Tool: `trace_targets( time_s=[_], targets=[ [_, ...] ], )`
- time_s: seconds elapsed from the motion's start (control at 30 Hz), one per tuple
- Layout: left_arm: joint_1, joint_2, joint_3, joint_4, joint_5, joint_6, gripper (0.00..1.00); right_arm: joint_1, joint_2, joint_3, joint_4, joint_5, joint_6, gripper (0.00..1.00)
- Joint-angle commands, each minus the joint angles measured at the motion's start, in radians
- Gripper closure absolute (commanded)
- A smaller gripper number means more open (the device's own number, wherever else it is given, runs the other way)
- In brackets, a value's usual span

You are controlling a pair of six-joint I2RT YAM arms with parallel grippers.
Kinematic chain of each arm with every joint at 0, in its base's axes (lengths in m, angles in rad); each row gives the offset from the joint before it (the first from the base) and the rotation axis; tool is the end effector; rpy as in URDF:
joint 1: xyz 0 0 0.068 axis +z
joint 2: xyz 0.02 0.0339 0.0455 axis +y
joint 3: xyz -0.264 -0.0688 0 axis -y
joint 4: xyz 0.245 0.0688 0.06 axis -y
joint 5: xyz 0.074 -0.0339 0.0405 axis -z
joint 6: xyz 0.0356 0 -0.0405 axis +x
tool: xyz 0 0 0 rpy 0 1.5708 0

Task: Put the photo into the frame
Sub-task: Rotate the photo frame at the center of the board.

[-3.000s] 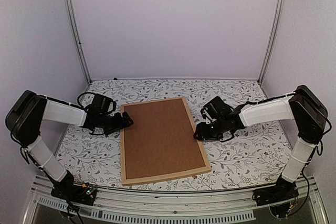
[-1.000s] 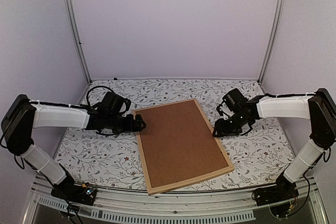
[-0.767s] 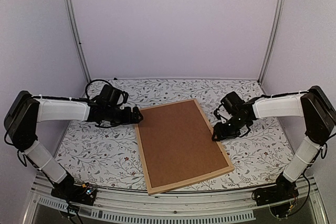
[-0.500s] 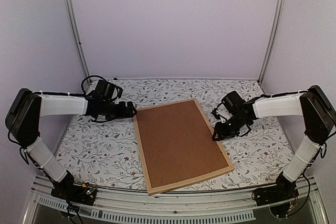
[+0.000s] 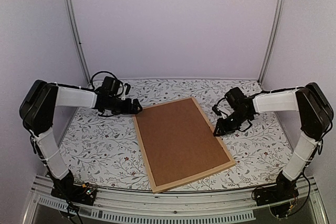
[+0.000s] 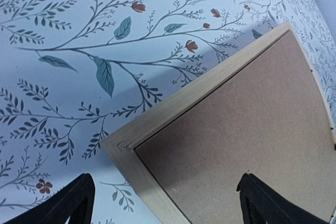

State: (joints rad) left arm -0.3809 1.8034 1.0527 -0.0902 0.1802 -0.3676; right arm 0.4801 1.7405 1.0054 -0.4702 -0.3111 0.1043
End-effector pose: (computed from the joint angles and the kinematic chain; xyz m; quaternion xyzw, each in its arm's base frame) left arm 0.3445 -0.1448 0.1659 0.0383 0.9301 -0.2082 0.3001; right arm 0.2833 0.1598 0.1531 -0.2091 0.9491 0.1976 0.1280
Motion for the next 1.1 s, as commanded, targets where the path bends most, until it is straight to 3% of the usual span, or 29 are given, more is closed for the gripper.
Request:
trace_targets(
  time_s=[0.0, 0.23, 0.4, 0.53, 0.7, 0.87, 1.07],
  targets=[
    [0.013, 0.075, 0.093, 0.041, 0.042, 0.106, 0.02, -0.036, 0.053, 0.072, 0.029, -0.045, -0.092, 0.86],
    [0.025, 0.229, 0.237, 0.01, 0.059, 0.166, 0.02, -0.078, 0.161, 0.252, -0.03, -0.072, -0.198, 0.81],
    [0.029, 0.318, 0.329, -0.032, 0.149, 0.182, 0.03, -0.127, 0.173, 0.317, -0.038, -0.066, -0.132, 0.61],
    [0.028, 0.325, 0.336, -0.035, 0.233, 0.173, 0.04, -0.163, 0.093, 0.28, -0.047, -0.013, 0.002, 0.45],
    [0.028, 0.272, 0.254, -0.015, 0.274, 0.131, 0.06, -0.165, -0.043, 0.174, -0.12, 0.045, 0.128, 0.35],
    [0.028, 0.164, 0.076, 0.057, 0.27, 0.079, 0.07, -0.165, -0.23, 0.017, -0.187, 0.072, 0.232, 0.23],
    [0.02, 0.041, -0.089, 0.092, 0.206, 0.01, 0.08, -0.153, -0.46, -0.178, -0.197, 0.008, 0.382, 0.12]
  ],
)
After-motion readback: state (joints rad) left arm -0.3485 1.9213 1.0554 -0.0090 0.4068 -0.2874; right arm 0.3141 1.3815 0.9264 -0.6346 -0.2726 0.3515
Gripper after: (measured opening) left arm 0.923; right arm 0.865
